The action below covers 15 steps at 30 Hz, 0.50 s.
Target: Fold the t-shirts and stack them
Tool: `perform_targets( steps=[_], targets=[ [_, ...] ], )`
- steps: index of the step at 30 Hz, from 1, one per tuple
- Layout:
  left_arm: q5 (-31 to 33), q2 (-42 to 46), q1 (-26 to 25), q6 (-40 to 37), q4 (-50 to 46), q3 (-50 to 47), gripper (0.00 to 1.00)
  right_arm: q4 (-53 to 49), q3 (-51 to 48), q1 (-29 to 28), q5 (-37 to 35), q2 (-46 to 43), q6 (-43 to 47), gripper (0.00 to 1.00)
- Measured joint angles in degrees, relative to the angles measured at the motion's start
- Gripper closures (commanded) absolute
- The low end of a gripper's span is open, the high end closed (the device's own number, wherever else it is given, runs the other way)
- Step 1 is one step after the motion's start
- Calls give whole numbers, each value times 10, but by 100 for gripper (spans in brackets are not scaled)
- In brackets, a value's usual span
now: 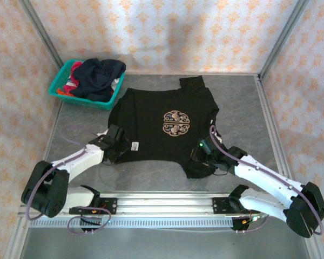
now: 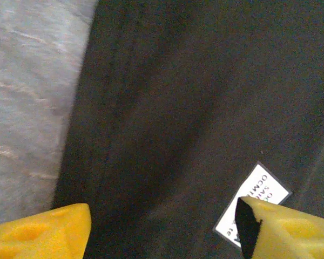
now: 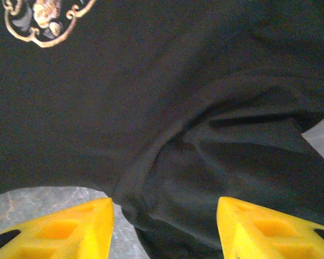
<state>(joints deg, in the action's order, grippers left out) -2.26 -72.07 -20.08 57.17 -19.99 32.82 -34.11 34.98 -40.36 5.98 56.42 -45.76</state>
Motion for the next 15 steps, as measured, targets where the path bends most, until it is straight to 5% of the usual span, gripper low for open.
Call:
perform_targets(
  steps=[8,15],
  targets=[
    [32,151,0,20,-101,7,16,-74,-2,0,-1,-52,-8,43],
    [22,237,0,111,-85,-123,43,-75,-18,0,2,-54,-19,43]
  ],
)
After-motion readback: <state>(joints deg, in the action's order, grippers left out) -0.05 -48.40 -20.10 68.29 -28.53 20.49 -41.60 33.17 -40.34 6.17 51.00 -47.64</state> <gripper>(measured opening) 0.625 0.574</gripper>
